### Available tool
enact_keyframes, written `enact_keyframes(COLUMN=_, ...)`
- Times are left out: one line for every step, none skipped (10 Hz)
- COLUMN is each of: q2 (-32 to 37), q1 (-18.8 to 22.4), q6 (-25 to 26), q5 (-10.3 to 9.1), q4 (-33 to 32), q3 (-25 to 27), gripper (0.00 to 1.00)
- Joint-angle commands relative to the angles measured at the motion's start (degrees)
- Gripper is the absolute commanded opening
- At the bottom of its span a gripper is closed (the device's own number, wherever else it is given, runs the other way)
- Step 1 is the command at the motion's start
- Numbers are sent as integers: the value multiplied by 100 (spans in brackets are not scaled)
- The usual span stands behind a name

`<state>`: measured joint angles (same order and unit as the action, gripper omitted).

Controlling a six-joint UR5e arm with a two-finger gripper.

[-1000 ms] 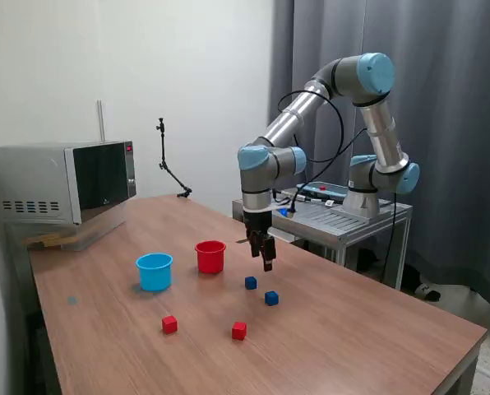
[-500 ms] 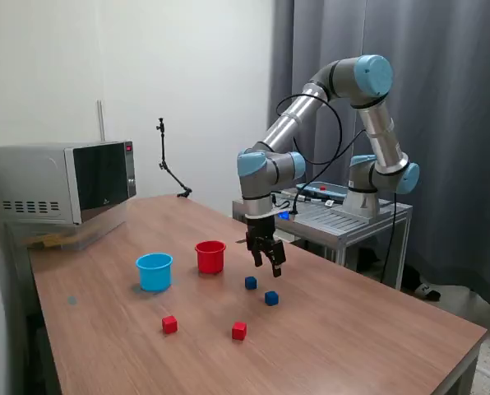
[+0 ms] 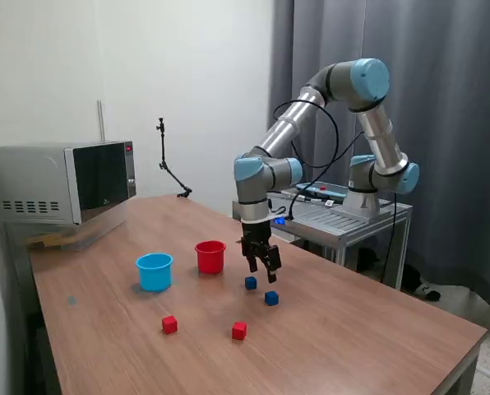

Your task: Place red objects in the red bin, and blue objects in the blue bin.

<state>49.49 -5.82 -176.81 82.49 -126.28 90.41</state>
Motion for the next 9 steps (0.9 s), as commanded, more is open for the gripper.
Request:
enact_keyframes(q2=-106, q1=-15, q6=33, q5=30, q4=-133, q3=-155, gripper=100)
enact_keyframes(q2=-150, q1=-24, q6=102, q5=39, q4=-194, q3=-156, gripper=100)
enact_keyframes(q2=-220, q1=-85, q6=129, q5=48, q4=-212, q3=-156, gripper=100)
enact_keyframes(q2=-238, q1=-147, q6=173, q5=66, q4=-212, q3=-138, gripper=100)
enact_keyframes(q2=-238, q1=-165, q6=191, q5=179, q4=-212, q3=-138, gripper=100)
enact_keyframes(q2=-238, q1=-165, q6=339, q5=258, q4=-212, q3=-138, gripper=100)
enact_keyframes(q2=-238, q1=-173, q6=349, q5=276, q4=-212, q3=-138, gripper=100)
enact_keyframes(q2=-238, q1=-165, q6=349, q5=277, q4=-212, q3=-147, gripper=100)
enact_keyframes(q2=-238, q1=-165, q6=349, q5=285, q4=-204, q3=-156, gripper=100)
